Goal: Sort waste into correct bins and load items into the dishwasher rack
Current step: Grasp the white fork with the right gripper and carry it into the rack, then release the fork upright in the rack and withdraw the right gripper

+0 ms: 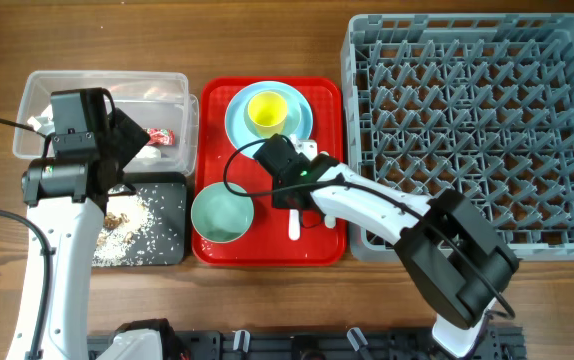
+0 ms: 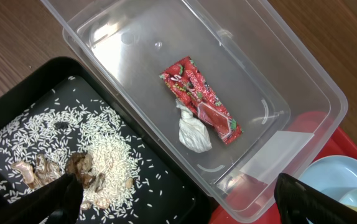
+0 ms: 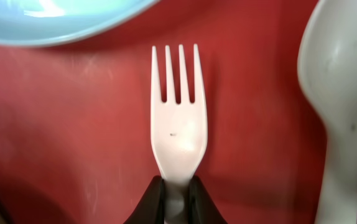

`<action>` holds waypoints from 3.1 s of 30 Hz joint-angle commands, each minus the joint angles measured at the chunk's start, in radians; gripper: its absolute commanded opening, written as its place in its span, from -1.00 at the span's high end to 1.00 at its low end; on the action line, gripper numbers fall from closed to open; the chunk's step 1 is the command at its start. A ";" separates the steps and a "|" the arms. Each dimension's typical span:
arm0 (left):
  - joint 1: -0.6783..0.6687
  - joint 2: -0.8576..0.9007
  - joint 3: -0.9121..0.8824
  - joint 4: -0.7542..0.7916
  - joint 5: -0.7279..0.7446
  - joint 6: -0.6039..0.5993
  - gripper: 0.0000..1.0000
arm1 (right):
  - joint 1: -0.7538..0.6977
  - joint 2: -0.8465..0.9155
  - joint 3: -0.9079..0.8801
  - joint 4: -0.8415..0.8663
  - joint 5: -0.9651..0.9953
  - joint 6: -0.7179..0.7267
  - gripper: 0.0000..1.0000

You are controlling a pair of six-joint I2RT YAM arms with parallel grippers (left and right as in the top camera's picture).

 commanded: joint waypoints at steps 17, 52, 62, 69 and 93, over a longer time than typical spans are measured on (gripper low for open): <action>0.005 -0.009 0.012 0.000 -0.006 0.016 -0.99 | -0.236 -0.529 0.011 -0.241 0.153 -0.317 0.91; 0.005 -0.009 0.012 0.000 -0.006 0.016 -1.00 | -0.477 -0.263 0.012 -0.235 0.225 -0.638 0.31; 0.005 -0.009 0.012 0.000 -0.006 0.016 -1.00 | -0.435 -0.282 0.228 -0.359 -0.013 -0.647 0.12; 0.005 -0.009 0.012 0.000 -0.006 0.016 -1.00 | -0.385 -0.283 0.290 -0.279 -0.381 -0.345 0.03; 0.005 -0.009 0.012 0.000 -0.006 0.016 -1.00 | 0.156 -0.049 0.286 -0.184 0.303 -0.024 0.01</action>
